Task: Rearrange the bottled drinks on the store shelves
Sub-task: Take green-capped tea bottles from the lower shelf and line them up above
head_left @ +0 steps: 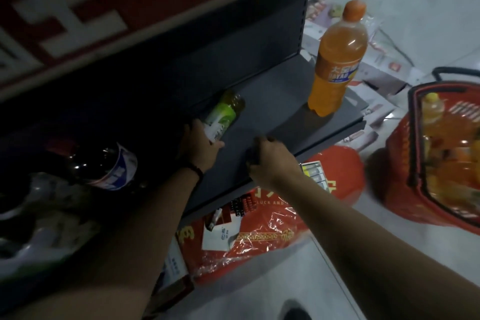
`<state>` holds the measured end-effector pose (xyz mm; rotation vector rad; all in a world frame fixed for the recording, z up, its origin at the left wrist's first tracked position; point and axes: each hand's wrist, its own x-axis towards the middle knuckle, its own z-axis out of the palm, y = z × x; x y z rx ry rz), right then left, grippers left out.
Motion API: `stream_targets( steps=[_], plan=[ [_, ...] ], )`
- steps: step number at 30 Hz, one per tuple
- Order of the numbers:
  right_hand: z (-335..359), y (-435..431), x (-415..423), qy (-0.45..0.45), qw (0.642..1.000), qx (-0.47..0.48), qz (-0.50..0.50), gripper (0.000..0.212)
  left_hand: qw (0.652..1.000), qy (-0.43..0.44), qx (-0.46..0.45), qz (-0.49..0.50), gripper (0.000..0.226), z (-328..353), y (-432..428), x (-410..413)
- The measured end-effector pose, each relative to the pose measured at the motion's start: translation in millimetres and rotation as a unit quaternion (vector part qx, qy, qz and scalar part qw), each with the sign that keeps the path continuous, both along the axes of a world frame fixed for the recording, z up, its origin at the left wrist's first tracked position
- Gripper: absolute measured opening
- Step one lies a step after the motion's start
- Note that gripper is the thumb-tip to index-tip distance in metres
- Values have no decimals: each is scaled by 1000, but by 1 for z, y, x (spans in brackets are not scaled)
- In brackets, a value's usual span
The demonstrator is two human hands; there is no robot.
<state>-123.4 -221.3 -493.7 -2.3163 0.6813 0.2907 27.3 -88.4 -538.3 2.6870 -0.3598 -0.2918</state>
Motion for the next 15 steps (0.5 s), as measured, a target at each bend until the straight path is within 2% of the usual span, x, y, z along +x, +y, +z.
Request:
stream_targets(
  steps=[1, 3, 5, 7, 9, 11, 13, 15],
  plan=[
    [6, 1, -9, -18, 999, 10, -26, 66, 1000, 14, -4, -11, 67, 2, 7, -18],
    [18, 3, -29, -66, 997, -35, -23, 75, 997, 57, -30, -41, 56, 12, 25, -58],
    [33, 4, -50, -108, 990, -88, 26, 82, 991, 95, -44, -79, 46, 32, 44, -97],
    [57, 0, -71, -97, 984, -102, 111, 91, 986, 122, -37, -104, 45, 70, 57, -133],
    [93, 2, -91, -51, 974, -95, 199, 90, 985, 133, -15, -109, 52, 125, 66, -164],
    [137, 12, -107, -27, 961, -89, 262, 78, 985, 113, 21, -131, 61, 191, 75, -189],
    [184, 26, -119, -26, 955, -84, 283, 69, 984, 81, 54, -150, 74, 261, 87, -206],
    [236, 37, -128, -39, 958, -49, 281, 65, 986, 55, 22, -155, 88, 323, 104, -218]
  ],
)
